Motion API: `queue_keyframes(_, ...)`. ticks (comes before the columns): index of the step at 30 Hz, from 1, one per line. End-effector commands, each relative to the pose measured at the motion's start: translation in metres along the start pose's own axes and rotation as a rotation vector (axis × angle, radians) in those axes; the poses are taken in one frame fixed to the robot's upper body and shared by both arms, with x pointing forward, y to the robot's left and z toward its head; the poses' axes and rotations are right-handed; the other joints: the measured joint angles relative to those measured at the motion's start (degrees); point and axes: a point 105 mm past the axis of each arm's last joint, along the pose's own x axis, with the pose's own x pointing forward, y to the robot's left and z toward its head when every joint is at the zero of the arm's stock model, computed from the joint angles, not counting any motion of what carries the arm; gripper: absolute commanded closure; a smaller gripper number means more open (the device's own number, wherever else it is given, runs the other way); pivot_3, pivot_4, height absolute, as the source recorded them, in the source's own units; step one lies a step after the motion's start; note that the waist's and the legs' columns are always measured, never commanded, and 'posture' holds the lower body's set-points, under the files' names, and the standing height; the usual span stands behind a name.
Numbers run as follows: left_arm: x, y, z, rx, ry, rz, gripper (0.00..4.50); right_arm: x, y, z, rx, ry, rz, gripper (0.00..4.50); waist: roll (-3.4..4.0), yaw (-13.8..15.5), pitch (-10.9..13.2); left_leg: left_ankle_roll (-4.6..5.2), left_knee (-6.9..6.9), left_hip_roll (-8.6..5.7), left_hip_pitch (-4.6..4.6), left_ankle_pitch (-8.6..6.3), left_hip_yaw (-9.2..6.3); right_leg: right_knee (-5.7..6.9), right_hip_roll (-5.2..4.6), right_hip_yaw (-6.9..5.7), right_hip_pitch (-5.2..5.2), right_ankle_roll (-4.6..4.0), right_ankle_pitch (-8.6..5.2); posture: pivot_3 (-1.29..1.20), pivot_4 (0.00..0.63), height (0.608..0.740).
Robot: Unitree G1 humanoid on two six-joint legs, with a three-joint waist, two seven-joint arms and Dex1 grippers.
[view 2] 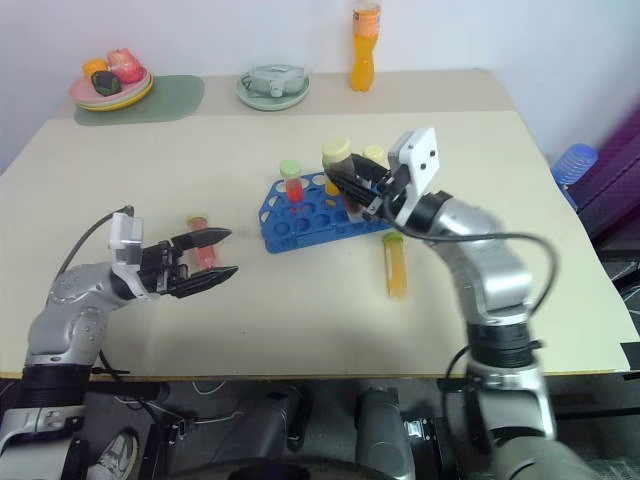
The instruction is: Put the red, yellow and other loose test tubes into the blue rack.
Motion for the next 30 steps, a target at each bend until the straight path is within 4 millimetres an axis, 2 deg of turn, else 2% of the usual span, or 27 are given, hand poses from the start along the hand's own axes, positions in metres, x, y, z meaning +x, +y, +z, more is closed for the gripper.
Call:
queue_keyframes(1, 0.006, -0.002, 0.009, 0.02, -0.027, -0.021, 0.72, 0.0, -0.015, 0.01, -0.124, -0.134, -0.15, 3.7, 0.0, -0.1, 0.0, -0.03, -0.01, 0.0, 0.0, 0.02, 0.0, 0.03, 0.0, 0.01, 0.0, 0.0, 0.0, 0.0, 0.15, 0.74)
queue_keyframes(7, 0.008, -0.002, 0.008, 0.02, -0.033, -0.013, 0.72, 0.0, -0.026, -0.008, -0.158, -0.169, -0.28, 3.7, 0.0, -0.3, 0.0, -0.15, -0.11, 0.02, 0.15, 0.09, -0.01, 0.21, 0.11, 0.11, -0.03, -0.02, -0.01, 0.0, 0.15, 0.74)
queue_keyframes(16, 0.013, -0.001, 0.013, 0.028, -0.045, -0.005, 0.72, -0.003, -0.032, -0.029, -0.142, -0.153, -0.33, 3.7, 0.01, -0.3, 0.0, -0.19, -0.17, 0.04, 0.25, 0.11, 0.0, 0.25, 0.18, 0.22, -0.05, -0.04, -0.01, 0.0, 0.15, 0.74)
queue_keyframes(30, 0.016, -0.004, 0.019, 0.03, -0.039, 0.0, 0.72, -0.01, -0.038, -0.043, -0.13, -0.134, -0.378, 3.7, 0.01, -0.3, 0.0, -0.18, -0.24, 0.05, 0.55, 0.1, 0.02, 0.24, 0.22, 0.34, 0.0, -0.05, -0.01, 0.0, 0.15, 0.74)
